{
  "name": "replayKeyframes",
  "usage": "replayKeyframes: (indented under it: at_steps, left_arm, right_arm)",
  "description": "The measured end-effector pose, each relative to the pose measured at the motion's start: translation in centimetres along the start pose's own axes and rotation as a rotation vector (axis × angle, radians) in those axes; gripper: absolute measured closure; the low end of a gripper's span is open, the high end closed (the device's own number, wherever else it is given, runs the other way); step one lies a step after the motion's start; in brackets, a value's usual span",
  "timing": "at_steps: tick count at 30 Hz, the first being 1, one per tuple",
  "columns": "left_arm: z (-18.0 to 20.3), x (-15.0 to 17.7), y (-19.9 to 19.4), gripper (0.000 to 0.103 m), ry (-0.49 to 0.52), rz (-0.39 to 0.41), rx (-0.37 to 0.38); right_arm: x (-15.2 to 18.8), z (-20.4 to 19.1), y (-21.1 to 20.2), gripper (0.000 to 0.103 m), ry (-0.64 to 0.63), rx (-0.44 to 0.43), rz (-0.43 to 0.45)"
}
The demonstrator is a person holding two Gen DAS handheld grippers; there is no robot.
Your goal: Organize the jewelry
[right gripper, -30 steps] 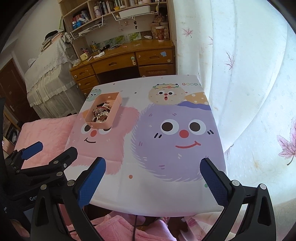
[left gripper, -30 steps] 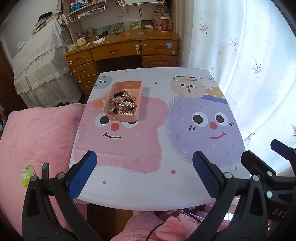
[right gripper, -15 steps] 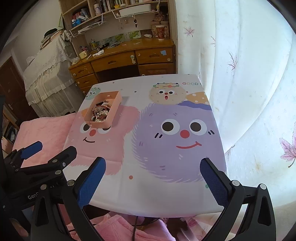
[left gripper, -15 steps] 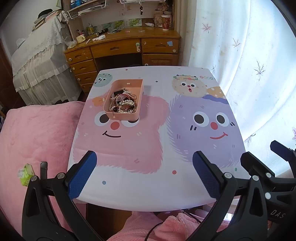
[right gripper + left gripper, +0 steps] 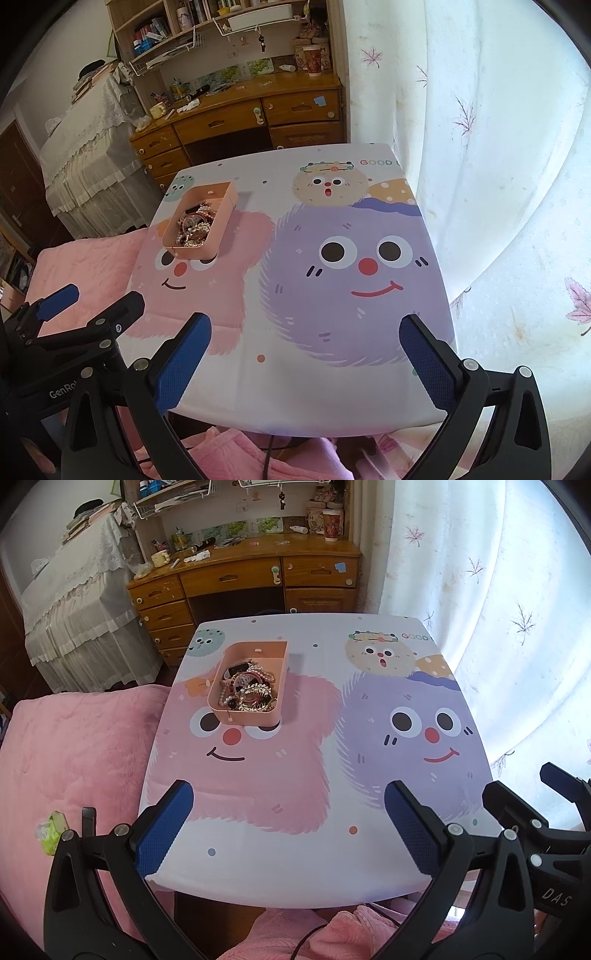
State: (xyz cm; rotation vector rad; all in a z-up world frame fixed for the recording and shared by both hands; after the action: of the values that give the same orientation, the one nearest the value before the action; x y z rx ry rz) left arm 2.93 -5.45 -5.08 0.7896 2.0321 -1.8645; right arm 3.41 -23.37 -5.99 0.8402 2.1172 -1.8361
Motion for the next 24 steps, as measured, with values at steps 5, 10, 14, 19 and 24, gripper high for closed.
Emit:
replayKeyframes:
  at_steps: [5,10,14,19,24]
  left_arm:
    - [-0.3,-0.3,0.1,0.000,0.002,-0.002,0.001]
    - [-0.3,-0.3,0.2,0.000,0.001,-0.004,0.000]
    - [-0.6,-0.7,0.5,0.000,0.000,-0.010,0.001]
    - [-0.8,-1.2,1.1,0.000,0.004,-0.014,0.002]
    - [-0.8,-1.1,1.0,0.000,0.004,-0.012,0.003]
  right_arm:
    - [-0.1,-0.1,0.0,0.000,-0.003,0.001,-0.001]
    - [-0.3,-0.2,0.2,0.000,-0.006,0.002,-0.007]
    - [-0.8,-0.2,0.6,0.000,-0.010,0.002,-0.014]
    - [-0.8,-0.1,0.7,0.000,-0.010,0.001,-0.017]
    - [-0.9,0.0,0.6,0.000,-0.009,0.002,-0.015]
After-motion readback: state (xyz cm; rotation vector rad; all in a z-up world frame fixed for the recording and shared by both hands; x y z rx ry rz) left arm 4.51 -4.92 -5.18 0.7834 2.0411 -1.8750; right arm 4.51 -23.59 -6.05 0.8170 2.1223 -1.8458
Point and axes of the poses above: each gripper's, at about its wrist camera, not at the fingertips, and y roughly the way its jaws point, z to its right, x to its underside, the point moved 7 cm from there along y, roughly the way its jaws point, and after that the axes turned 11 degrees about y, right-handed, at the moved point
